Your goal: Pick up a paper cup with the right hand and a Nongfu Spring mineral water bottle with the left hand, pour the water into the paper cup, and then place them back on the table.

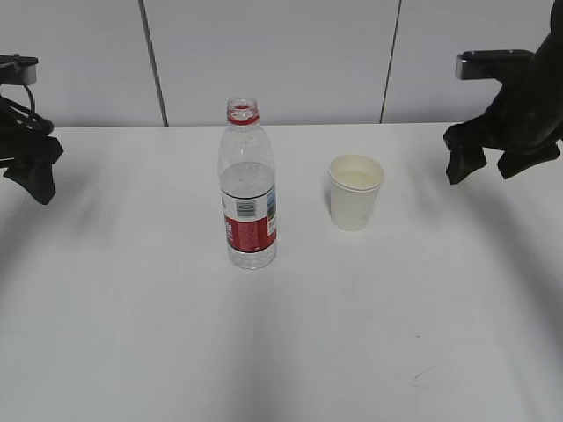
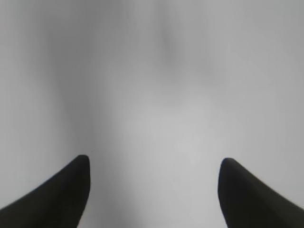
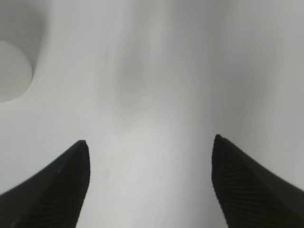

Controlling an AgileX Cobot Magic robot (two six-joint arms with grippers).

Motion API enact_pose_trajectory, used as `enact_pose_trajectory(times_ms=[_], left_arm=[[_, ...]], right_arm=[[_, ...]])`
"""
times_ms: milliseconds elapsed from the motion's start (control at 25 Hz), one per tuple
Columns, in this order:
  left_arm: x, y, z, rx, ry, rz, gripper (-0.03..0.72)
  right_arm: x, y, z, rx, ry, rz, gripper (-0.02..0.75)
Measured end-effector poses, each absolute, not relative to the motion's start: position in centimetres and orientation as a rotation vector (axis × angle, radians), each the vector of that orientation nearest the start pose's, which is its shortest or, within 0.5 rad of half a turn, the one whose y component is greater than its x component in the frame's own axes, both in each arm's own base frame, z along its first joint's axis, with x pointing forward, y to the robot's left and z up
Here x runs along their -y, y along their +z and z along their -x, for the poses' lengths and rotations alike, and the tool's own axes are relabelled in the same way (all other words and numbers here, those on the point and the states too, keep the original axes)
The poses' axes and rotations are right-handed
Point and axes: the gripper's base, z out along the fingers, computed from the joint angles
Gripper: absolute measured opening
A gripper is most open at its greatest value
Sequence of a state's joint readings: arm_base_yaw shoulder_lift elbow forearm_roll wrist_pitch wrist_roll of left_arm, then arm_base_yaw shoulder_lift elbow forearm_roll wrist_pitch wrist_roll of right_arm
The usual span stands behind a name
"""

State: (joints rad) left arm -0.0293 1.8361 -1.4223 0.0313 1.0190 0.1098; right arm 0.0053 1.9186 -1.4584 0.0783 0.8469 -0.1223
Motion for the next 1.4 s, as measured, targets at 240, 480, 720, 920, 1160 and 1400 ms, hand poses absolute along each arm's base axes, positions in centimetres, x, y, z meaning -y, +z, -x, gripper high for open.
enact_pose_trajectory(times_ms=[240,480,720,920,1160,1400], left_arm=[[0.4,24.6,-37.0,-2.988,0.118,-0.239,0.51],[0.4,26.7,-36.1,-2.939,0.12,-0.23,0.51],[0.4,28.0,-34.3,-2.93,0.121,-0.227,0.51],[0.3,28.2,-31.3,-2.914,0.12,-0.228,0.51],[0.3,27.4,-26.8,-2.922,0.101,-0.218,0.51],[0.3,26.7,-22.5,-2.908,0.076,-0.209,0.51]], right_arm=[[-0.8,25.0,-41.0,-2.814,0.069,0.182,0.592],[-0.8,25.2,-40.3,-2.88,0.072,0.237,0.592],[-0.9,26.3,-38.8,-2.886,0.078,0.243,0.592],[-0.9,26.7,-36.2,-2.877,0.078,0.241,0.592],[-0.8,26.7,-32.5,-2.862,0.075,0.239,0.592],[-0.8,26.6,-28.4,-2.849,0.072,0.234,0.592]])
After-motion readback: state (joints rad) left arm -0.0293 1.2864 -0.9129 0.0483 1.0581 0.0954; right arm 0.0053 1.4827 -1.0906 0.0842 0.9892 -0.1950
